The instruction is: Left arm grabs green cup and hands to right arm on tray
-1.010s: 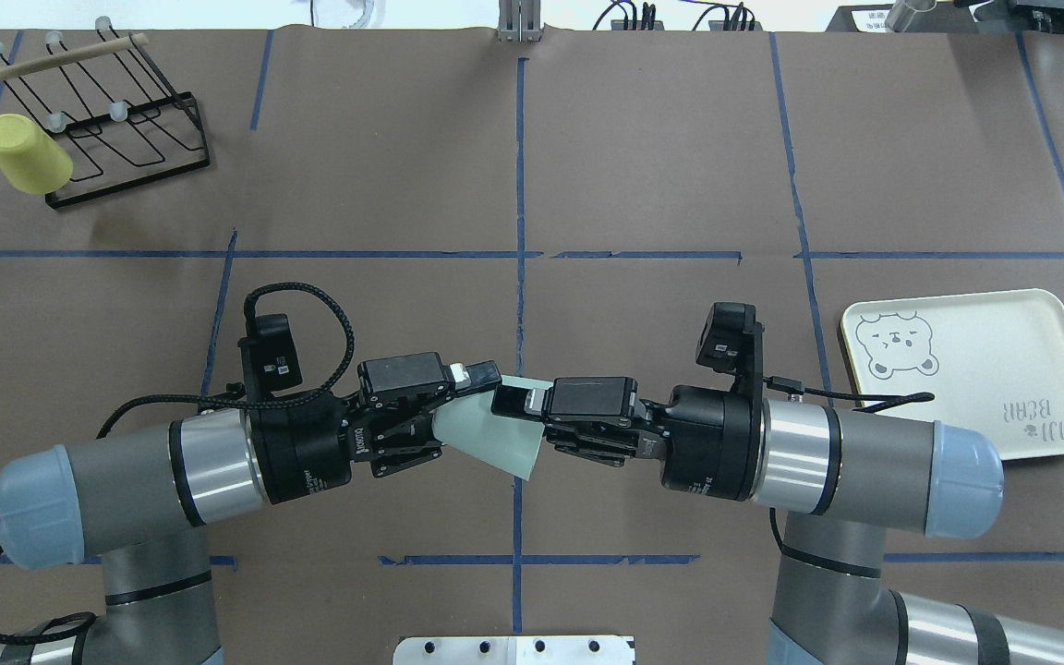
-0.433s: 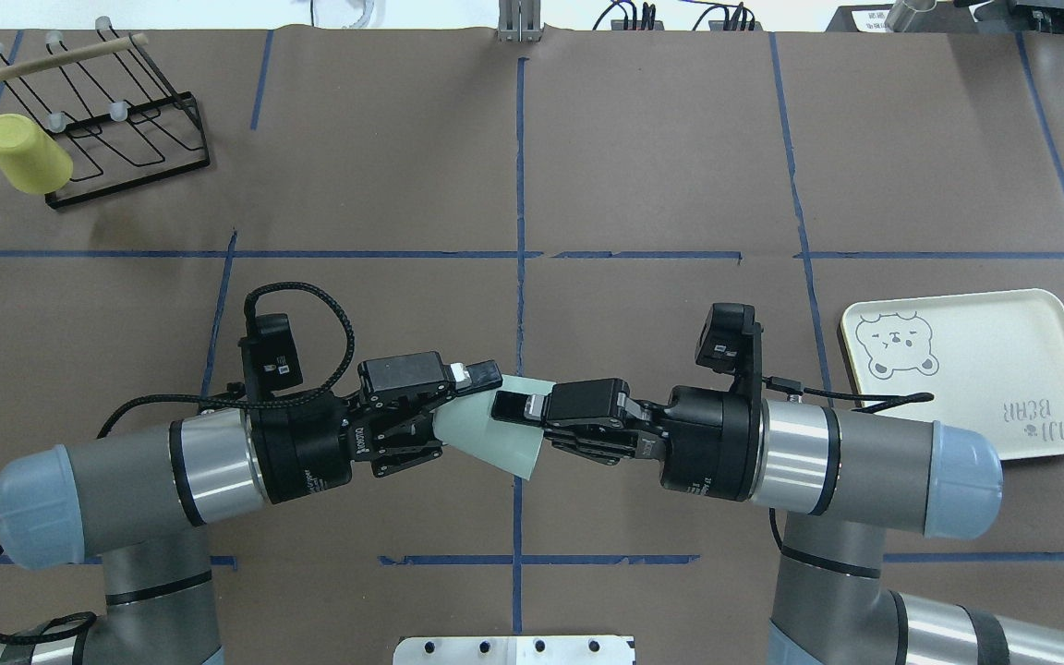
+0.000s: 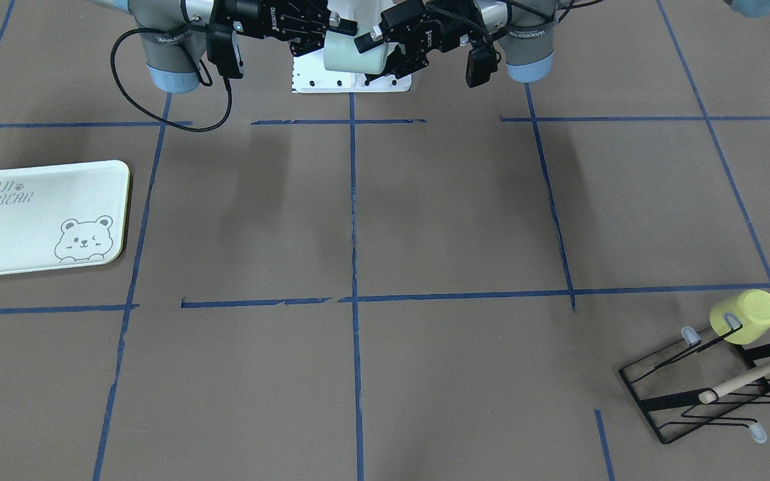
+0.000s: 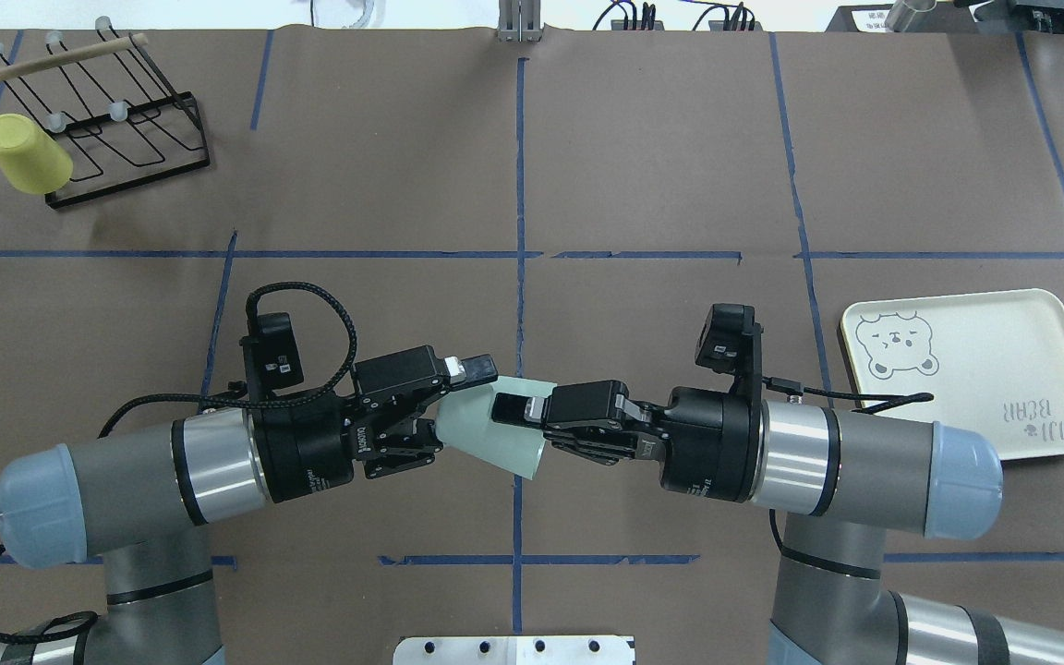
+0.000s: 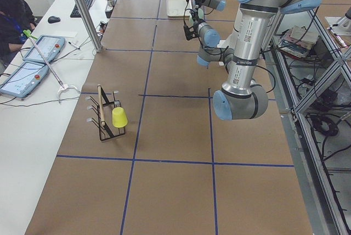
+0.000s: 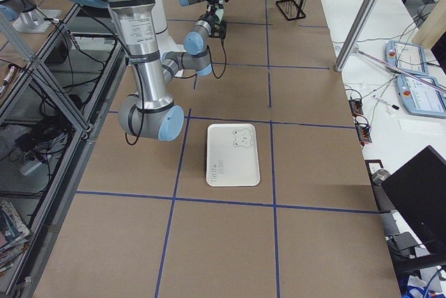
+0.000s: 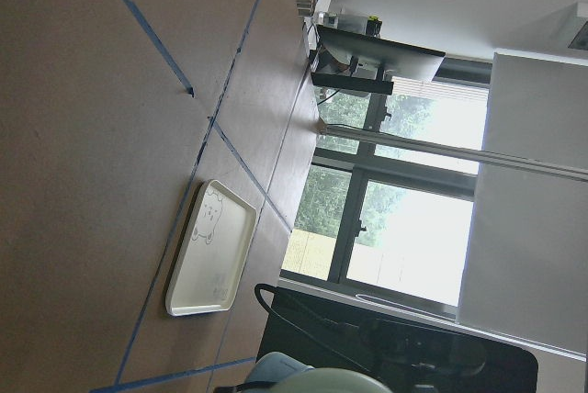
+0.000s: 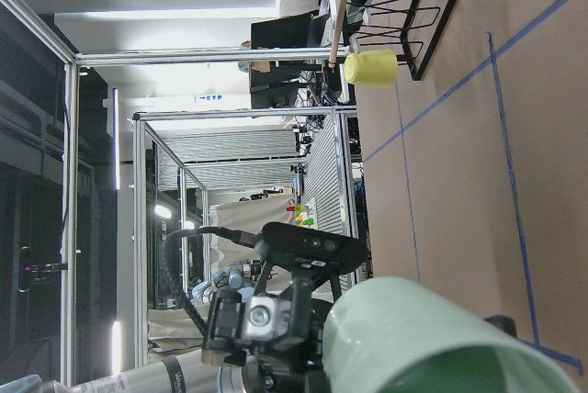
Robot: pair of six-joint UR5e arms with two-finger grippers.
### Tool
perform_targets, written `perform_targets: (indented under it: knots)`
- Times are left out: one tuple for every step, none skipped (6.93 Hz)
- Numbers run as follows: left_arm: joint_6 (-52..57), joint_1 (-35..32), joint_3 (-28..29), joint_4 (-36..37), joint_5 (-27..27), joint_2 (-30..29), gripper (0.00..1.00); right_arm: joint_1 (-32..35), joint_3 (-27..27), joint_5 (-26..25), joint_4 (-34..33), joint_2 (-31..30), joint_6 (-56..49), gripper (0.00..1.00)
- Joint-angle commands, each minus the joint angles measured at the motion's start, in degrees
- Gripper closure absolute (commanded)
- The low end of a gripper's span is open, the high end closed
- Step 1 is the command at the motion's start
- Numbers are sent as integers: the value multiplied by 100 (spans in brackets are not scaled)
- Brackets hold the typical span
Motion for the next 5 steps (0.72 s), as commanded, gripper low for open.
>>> perform_targets:
  knots:
    - [-41, -78, -17, 17, -33, -7, 0, -24, 3, 16, 33, -2, -2, 100]
    - [-59, -131, -17, 17, -68, -7, 0, -41, 3, 42, 51, -11, -2, 100]
    - [-68, -227, -17, 17, -68, -41, 0, -85, 12, 51, 60, -46, -2, 100]
    - [-68, -323, -8, 34, -68, -59, 0, -120, 47, 51, 60, -55, -2, 100]
    - [-68, -438, 0, 60, -59, -59, 0, -129, 73, 60, 60, -64, -2, 100]
